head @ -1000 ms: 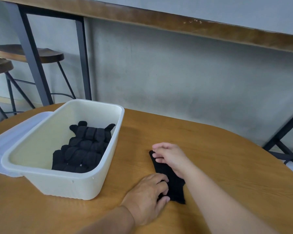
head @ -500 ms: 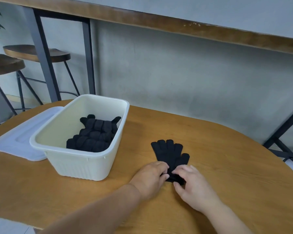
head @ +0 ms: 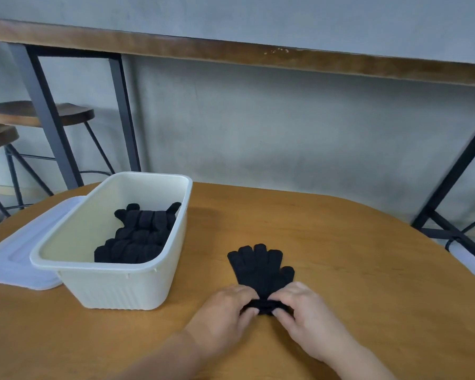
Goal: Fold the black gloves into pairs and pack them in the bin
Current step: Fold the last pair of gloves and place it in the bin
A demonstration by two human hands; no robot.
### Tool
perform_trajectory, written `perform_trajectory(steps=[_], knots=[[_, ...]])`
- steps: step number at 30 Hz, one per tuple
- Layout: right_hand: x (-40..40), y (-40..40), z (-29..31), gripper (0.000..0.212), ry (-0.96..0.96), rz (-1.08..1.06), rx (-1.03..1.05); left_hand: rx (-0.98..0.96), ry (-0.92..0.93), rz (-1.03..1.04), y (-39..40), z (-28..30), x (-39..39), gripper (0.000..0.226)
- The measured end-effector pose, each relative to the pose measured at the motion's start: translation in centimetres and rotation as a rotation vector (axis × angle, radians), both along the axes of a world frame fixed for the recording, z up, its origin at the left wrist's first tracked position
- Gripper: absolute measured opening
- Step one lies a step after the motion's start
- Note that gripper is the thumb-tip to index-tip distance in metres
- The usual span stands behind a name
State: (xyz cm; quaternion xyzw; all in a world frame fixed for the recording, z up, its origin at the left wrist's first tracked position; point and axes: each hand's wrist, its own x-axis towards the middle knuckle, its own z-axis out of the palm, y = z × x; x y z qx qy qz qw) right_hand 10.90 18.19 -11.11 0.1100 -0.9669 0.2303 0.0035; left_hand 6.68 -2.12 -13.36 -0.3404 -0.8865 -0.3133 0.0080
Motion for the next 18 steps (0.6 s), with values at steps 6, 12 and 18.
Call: perform_trajectory(steps=[6,12,18], knots=[[0.5,-0.8,1.0,0.008,-0.238,-0.208,-0.343,0.056,-0.158,0.168,0.5,0.7,0.6,0.016],[-1.4,-1.6,0.4,0.016,-0.241,-0.389,-0.409,0.038,-0.215,0.357,2.5,0.7,-0.8,0.023],[-1.8,-2.0,-0.4,0.03,-0.117,-0.479,-0.239,-0.05,-0.116,0.397,2.6,1.0,-0.5,0.018]])
